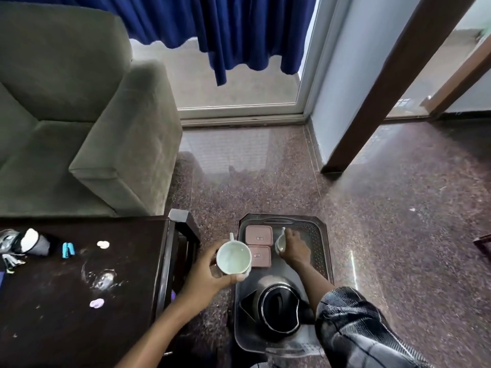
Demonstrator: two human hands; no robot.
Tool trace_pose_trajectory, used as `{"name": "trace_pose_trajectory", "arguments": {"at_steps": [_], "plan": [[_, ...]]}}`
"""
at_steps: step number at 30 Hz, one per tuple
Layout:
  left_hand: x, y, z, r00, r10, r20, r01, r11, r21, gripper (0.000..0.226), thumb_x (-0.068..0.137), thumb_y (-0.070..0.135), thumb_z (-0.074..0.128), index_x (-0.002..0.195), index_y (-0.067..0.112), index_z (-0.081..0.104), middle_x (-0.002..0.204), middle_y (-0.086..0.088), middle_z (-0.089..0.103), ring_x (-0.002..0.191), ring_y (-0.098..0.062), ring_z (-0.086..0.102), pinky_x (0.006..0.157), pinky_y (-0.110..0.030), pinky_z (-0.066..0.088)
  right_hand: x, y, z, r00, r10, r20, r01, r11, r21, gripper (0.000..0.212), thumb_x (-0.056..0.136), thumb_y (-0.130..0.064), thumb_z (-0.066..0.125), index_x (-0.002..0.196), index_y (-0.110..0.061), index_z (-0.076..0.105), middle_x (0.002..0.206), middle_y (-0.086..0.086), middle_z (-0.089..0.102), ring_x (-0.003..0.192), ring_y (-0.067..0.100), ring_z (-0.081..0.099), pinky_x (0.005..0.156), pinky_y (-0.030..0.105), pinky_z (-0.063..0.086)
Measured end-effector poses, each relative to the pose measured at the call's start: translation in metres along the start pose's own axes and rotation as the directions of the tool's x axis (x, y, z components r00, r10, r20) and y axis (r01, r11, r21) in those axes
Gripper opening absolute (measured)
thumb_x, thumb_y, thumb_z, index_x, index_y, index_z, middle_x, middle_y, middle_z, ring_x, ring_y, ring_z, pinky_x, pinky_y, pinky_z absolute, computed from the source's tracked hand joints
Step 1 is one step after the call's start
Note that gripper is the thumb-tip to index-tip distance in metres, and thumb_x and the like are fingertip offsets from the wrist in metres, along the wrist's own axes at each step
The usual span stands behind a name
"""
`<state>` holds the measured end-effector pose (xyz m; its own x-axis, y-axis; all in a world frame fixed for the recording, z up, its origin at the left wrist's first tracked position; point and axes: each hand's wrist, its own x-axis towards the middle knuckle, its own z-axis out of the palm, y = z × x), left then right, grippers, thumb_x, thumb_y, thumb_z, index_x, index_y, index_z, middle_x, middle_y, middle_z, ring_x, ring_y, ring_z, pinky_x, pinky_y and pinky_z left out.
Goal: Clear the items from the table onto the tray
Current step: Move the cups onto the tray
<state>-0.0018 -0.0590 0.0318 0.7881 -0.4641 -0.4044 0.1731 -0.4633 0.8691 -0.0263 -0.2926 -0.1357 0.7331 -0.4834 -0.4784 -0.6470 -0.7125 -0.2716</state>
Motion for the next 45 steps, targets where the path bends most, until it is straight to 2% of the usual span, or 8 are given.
{"name": "trace_pose_trajectory", "arguments": {"at_steps": [13, 17, 21, 24, 31, 37, 41, 45], "plan": [[-0.001, -0.006, 0.008, 0.998, -0.050, -0.026, 0.050, 0.999, 0.005, 0.067, 0.066, 0.003, 0.080, 0.121, 0.024, 0.047, 0.109, 0.018, 0.054, 0.089, 0.018, 0.055, 0.072, 0.004, 0.040, 0.002, -0.009, -0.003, 0.986, 0.148, 0.079, -0.159, 0.974, 0.160, 0.083, 0.071, -0.023, 0.078, 0.137, -0.021, 0.029, 0.139, 0.015, 0.033, 0.119, 0.038, 0.050, 0.091, 0.047, 0.046], [0.008, -0.004, 0.012, 0.999, -0.027, -0.027, 0.029, 0.998, 0.063, 0.068, 0.066, 0.006, 0.082, 0.123, 0.021, 0.049, 0.111, 0.013, 0.054, 0.096, 0.005, 0.052, 0.072, 0.003, 0.040, -0.019, -0.008, -0.032, 0.988, 0.150, 0.038, -0.155, 0.938, 0.311, 0.047, 0.077, -0.016, 0.070, 0.121, -0.008, 0.055, 0.122, 0.017, 0.053, 0.105, 0.033, 0.059, 0.084, 0.040, 0.049], [0.022, -0.009, 0.018, 1.000, 0.009, -0.013, -0.007, 0.988, 0.154, 0.074, 0.060, 0.017, 0.086, 0.124, 0.029, 0.049, 0.121, 0.006, 0.055, 0.112, -0.011, 0.052, 0.095, -0.019, 0.044, -0.077, -0.030, -0.061, 0.992, -0.019, 0.124, -0.095, 0.529, 0.843, 0.011, 0.088, -0.006, 0.060, 0.090, 0.000, 0.069, 0.073, 0.013, 0.066, 0.055, 0.017, 0.060, 0.053, 0.026, 0.052], [0.029, -0.012, 0.023, 0.999, 0.046, 0.010, -0.047, 0.973, 0.224, 0.075, 0.056, 0.027, 0.087, 0.121, 0.035, 0.050, 0.125, 0.007, 0.055, 0.115, -0.011, 0.053, 0.101, -0.037, 0.045, -0.108, -0.045, -0.072, 0.984, -0.128, 0.123, -0.071, 0.349, 0.934, 0.008, 0.085, -0.002, 0.062, 0.088, -0.003, 0.070, 0.062, 0.006, 0.065, 0.048, 0.012, 0.061, 0.050, 0.023, 0.053], [0.032, -0.009, 0.043, 0.990, 0.143, 0.019, -0.139, 0.916, 0.375, 0.080, 0.060, 0.031, 0.084, 0.132, 0.027, 0.048, 0.132, 0.007, 0.051, 0.120, -0.010, 0.050, 0.099, -0.030, 0.044, -0.107, -0.042, -0.074, 0.998, -0.034, 0.052, -0.027, 0.514, 0.857, 0.011, 0.079, 0.009, 0.063, 0.078, -0.001, 0.066, 0.058, 0.003, 0.061, 0.039, 0.006, 0.059, 0.045, 0.021, 0.054], [0.030, 0.003, 0.053, 0.990, 0.122, 0.074, -0.134, 0.971, 0.197, 0.075, 0.082, 0.020, 0.068, 0.142, 0.040, 0.027, 0.143, 0.011, 0.038, 0.126, -0.007, 0.044, 0.101, -0.035, 0.047, -0.086, 0.004, -0.091, 0.996, 0.071, -0.061, -0.007, 0.708, 0.706, 0.010, 0.079, 0.007, 0.063, 0.087, 0.004, 0.068, 0.069, 0.008, 0.063, 0.050, 0.015, 0.060, 0.041, 0.019, 0.052], [0.031, 0.011, 0.043, 0.994, 0.100, 0.032, -0.104, 0.983, 0.152, 0.045, 0.090, 0.008, 0.056, 0.129, 0.029, 0.048, 0.126, 0.007, 0.057, 0.104, 0.005, 0.055, 0.078, -0.004, 0.048, -0.057, 0.047, -0.091, 0.962, 0.219, -0.162, -0.083, 0.803, 0.590, 0.007, 0.075, 0.003, 0.065, 0.081, 0.002, 0.070, 0.073, 0.017, 0.068, 0.064, 0.029, 0.066, 0.057, 0.041, 0.058], [0.025, 0.008, 0.040, 0.996, 0.079, 0.034, -0.083, 0.988, 0.131, 0.035, 0.091, 0.005, 0.054, 0.108, 0.035, 0.056, 0.111, 0.011, 0.064, 0.104, 0.000, 0.058, 0.073, 0.000, 0.045, -0.032, 0.067, -0.072, 0.934, 0.309, -0.180, -0.188, 0.853, 0.487, 0.005, 0.074, -0.005, 0.064, 0.071, -0.002, 0.068, 0.072, 0.018, 0.068, 0.065, 0.028, 0.060, 0.056, 0.030, 0.042]]}}
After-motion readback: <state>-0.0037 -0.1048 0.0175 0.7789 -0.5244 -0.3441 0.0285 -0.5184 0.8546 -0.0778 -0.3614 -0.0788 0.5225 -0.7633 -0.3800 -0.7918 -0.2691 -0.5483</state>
